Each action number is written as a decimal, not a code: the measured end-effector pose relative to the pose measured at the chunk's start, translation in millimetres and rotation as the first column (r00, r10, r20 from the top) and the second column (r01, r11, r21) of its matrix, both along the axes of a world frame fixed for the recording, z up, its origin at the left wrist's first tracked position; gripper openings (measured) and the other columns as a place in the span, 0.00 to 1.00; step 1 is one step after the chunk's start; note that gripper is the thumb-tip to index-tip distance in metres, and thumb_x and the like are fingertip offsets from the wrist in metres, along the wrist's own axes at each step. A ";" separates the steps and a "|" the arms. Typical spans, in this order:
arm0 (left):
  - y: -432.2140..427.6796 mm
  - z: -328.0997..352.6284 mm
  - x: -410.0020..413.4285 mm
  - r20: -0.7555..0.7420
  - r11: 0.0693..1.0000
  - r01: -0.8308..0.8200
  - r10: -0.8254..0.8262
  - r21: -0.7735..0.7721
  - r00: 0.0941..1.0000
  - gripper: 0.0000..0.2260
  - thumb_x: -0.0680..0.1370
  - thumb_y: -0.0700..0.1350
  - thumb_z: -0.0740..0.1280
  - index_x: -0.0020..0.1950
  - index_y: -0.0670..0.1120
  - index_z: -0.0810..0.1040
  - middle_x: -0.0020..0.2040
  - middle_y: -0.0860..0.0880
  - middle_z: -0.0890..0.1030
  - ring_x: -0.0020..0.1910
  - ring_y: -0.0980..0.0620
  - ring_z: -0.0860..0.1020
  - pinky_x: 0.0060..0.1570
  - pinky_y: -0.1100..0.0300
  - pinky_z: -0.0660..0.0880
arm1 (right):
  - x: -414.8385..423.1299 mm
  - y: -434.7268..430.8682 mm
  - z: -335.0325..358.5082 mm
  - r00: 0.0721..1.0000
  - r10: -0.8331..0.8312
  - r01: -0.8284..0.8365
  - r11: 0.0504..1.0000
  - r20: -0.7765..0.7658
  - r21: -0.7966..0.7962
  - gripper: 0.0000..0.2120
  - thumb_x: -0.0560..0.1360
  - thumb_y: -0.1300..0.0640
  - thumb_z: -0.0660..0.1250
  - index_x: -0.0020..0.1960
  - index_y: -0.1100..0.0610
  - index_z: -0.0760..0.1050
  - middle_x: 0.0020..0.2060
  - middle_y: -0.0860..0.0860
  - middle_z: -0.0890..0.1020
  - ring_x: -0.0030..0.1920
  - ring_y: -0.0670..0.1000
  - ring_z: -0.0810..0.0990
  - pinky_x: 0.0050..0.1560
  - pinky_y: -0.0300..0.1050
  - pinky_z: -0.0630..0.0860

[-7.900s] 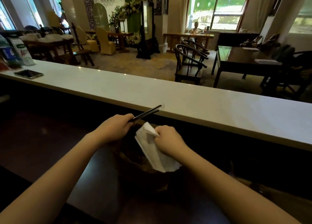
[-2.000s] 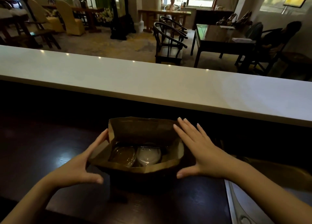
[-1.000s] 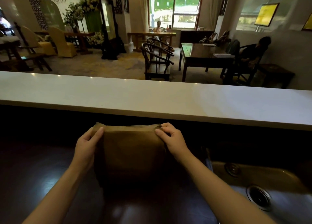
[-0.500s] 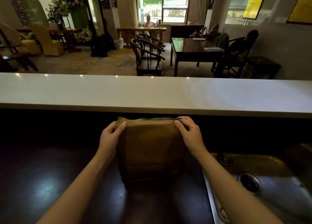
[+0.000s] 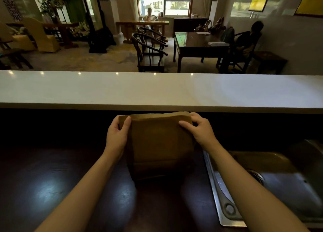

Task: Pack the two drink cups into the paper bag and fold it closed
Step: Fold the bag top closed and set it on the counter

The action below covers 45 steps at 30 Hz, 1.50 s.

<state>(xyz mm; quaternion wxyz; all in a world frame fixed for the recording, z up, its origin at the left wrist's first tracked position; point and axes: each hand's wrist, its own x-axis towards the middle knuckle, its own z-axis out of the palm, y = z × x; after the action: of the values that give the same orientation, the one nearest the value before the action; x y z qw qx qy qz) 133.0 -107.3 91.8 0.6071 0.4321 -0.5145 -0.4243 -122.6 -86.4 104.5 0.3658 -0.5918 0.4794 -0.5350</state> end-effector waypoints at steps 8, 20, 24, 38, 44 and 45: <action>-4.6 -14.6 -11.8 -0.063 0.997 0.037 -0.032 0.071 0.997 0.07 0.78 0.46 0.62 0.44 0.52 0.79 0.41 0.50 0.80 0.39 0.56 0.80 0.38 0.64 0.79 | -37.0 2.5 -13.6 0.942 0.316 -0.260 0.899 -0.112 0.353 0.26 0.71 0.54 0.71 0.65 0.39 0.68 0.65 0.47 0.73 0.63 0.48 0.73 0.61 0.49 0.75; -4.1 -5.6 5.9 0.191 0.988 0.151 -0.156 0.037 0.969 0.05 0.76 0.48 0.64 0.44 0.55 0.79 0.39 0.56 0.82 0.38 0.61 0.80 0.34 0.69 0.77 | -10.6 44.1 -103.2 1.000 -0.010 0.008 0.939 0.004 0.343 0.29 0.70 0.57 0.73 0.68 0.53 0.66 0.58 0.47 0.76 0.61 0.49 0.75 0.59 0.35 0.73; -6.6 -5.0 13.4 0.276 0.993 0.118 -0.109 -0.015 0.955 0.08 0.77 0.44 0.64 0.42 0.56 0.78 0.40 0.52 0.78 0.37 0.64 0.78 0.34 0.73 0.74 | -9.3 37.6 -98.2 1.000 0.017 -0.013 0.968 -0.014 0.251 0.17 0.73 0.56 0.69 0.62 0.53 0.75 0.52 0.43 0.80 0.55 0.44 0.79 0.51 0.28 0.74; -2.4 -16.7 10.3 0.232 0.994 0.041 -0.065 0.106 0.971 0.04 0.75 0.51 0.65 0.44 0.55 0.79 0.43 0.49 0.82 0.42 0.54 0.80 0.38 0.63 0.78 | -7.2 39.4 -94.8 0.997 -0.029 0.010 0.973 0.076 0.229 0.09 0.74 0.59 0.68 0.49 0.45 0.79 0.44 0.44 0.84 0.45 0.40 0.83 0.44 0.31 0.77; 3.6 -34.7 5.9 0.171 0.991 -0.014 -0.008 0.130 0.985 0.16 0.72 0.54 0.65 0.58 0.51 0.76 0.53 0.47 0.80 0.52 0.50 0.78 0.52 0.55 0.74 | -14.0 50.9 -123.5 0.997 0.045 -0.009 0.884 -0.066 0.468 0.34 0.70 0.47 0.71 0.71 0.53 0.63 0.61 0.47 0.73 0.62 0.49 0.73 0.56 0.38 0.69; 11.0 -49.4 5.3 0.210 0.987 -0.052 0.020 0.150 0.978 0.18 0.75 0.51 0.64 0.63 0.48 0.72 0.57 0.46 0.78 0.55 0.50 0.76 0.56 0.55 0.71 | -12.1 54.2 -130.8 0.997 0.062 -0.028 0.868 -0.052 0.496 0.35 0.70 0.47 0.71 0.72 0.54 0.61 0.63 0.49 0.74 0.63 0.50 0.73 0.57 0.39 0.69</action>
<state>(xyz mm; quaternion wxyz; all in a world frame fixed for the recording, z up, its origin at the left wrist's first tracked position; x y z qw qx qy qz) 138.3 -96.3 42.3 0.5224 0.5290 -0.5327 -0.4043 -134.7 -32.2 -26.4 0.5012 -0.5068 0.5983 -0.3659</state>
